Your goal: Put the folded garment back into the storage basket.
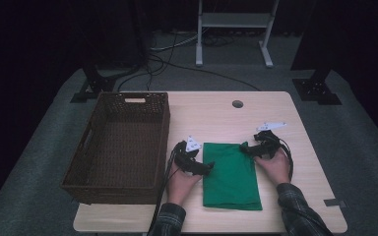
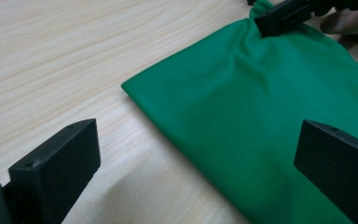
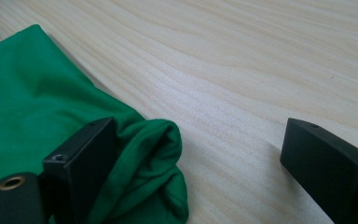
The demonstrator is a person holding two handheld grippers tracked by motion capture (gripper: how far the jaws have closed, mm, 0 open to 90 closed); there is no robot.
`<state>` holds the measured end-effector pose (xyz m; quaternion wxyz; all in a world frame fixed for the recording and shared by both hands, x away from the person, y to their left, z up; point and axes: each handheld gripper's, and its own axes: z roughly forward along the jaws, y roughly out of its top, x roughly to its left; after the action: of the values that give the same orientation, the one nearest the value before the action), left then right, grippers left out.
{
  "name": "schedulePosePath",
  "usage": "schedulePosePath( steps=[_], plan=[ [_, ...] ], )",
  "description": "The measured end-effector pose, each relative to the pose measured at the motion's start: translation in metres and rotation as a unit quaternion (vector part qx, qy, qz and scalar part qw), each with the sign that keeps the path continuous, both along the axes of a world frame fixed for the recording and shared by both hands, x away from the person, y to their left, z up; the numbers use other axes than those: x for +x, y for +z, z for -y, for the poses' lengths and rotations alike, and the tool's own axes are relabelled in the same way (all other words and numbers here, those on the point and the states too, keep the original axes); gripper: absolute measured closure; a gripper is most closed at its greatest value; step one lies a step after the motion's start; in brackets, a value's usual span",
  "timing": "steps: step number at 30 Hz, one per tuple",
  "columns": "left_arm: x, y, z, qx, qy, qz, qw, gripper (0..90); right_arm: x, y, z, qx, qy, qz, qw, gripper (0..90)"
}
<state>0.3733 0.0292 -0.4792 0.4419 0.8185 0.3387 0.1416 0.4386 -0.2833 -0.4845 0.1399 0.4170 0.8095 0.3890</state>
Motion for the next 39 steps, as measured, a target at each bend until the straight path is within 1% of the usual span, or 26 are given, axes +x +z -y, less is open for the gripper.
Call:
schedulePosePath(
  steps=[5, 6, 9, 12, 15, 16, 17, 19, 20, 22, 24, 29, 31, 32, 34, 35, 39],
  plan=[
    [-0.009, 0.000, 0.001, 0.008, -0.006, -0.002, 0.9999, 0.0, 0.000, 0.000, 0.000, 0.000, 0.000, 0.000, 1.0000, 9.8],
    [-0.009, 0.000, 0.001, 0.008, -0.006, -0.002, 0.9999, 0.0, 0.000, 0.000, 0.000, 0.000, 0.000, 0.000, 1.0000, 9.8],
    [-0.018, -0.001, 0.002, 0.019, -0.010, -0.017, 0.9996, 0.0, 0.000, 0.000, 0.000, 0.000, 0.000, 0.000, 1.0000, 9.8],
    [-0.025, -0.002, 0.003, 0.026, -0.013, -0.019, 0.9994, 0.0, 0.000, 0.000, 0.000, 0.000, 0.000, 0.000, 1.0000, 9.8],
    [-0.031, -0.002, 0.002, 0.029, -0.016, -0.020, 0.9992, 0.0, 0.000, 0.000, 0.000, -0.001, 0.000, 0.000, 1.0000, 9.8],
    [-0.031, -0.002, 0.002, 0.029, -0.016, -0.020, 0.9992, 0.0, 0.000, 0.000, 0.000, -0.001, 0.000, 0.000, 1.0000, 9.8],
    [-0.035, -0.003, 0.002, 0.037, -0.019, -0.025, 0.9988, 0.0, 0.000, 0.000, 0.000, -0.001, 0.000, 0.000, 1.0000, 9.8],
    [-0.040, -0.003, 0.002, 0.042, -0.023, -0.027, 0.9985, 0.0, 0.000, 0.000, 0.000, -0.001, 0.000, 0.001, 1.0000, 9.8],
    [-0.040, -0.003, 0.002, 0.042, -0.023, -0.027, 0.9985, 0.0, 0.000, 0.000, 0.000, -0.001, 0.000, 0.001, 1.0000, 9.8],
    [-0.044, -0.004, 0.002, 0.044, -0.029, -0.032, 0.9981, 0.0, 0.000, 0.000, 0.000, -0.001, 0.000, 0.000, 1.0000, 9.8],
    [-0.052, -0.004, 0.002, 0.053, -0.039, -0.038, 0.9971, 0.0, 0.000, 0.000, 0.000, -0.001, 0.000, 0.000, 1.0000, 9.8],
    [-0.064, -0.004, 0.001, 0.057, -0.048, -0.038, 0.9965, 0.0, 0.000, 0.000, 0.000, -0.001, 0.000, 0.000, 1.0000, 9.8],
    [-0.066, -0.004, 0.001, 0.057, -0.048, -0.036, 0.9965, 0.0, 0.000, 0.000, 0.000, -0.001, 0.000, 0.001, 1.0000, 9.8],
    [-0.071, -0.004, 0.000, 0.052, -0.049, -0.035, 0.9968, 0.0, 0.000, 0.000, 0.000, -0.002, 0.000, 0.001, 1.0000, 9.8],
    [-0.074, -0.004, 0.000, 0.051, -0.049, -0.034, 0.9969, 0.0, 0.000, 0.000, 0.000, -0.002, 0.000, 0.001, 1.0000, 9.8],
    [-0.078, -0.004, 0.000, 0.053, -0.053, -0.033, 0.9967, 0.0, 0.000, 0.000, 0.000, -0.002, 0.000, 0.000, 1.0000, 9.8],
    [-0.087, -0.004, 0.002, 0.054, -0.060, -0.032, 0.9962, 0.0, 0.000, 0.000, 0.000, -0.002, 0.000, 0.000, 1.0000, 9.8]
  ],
)
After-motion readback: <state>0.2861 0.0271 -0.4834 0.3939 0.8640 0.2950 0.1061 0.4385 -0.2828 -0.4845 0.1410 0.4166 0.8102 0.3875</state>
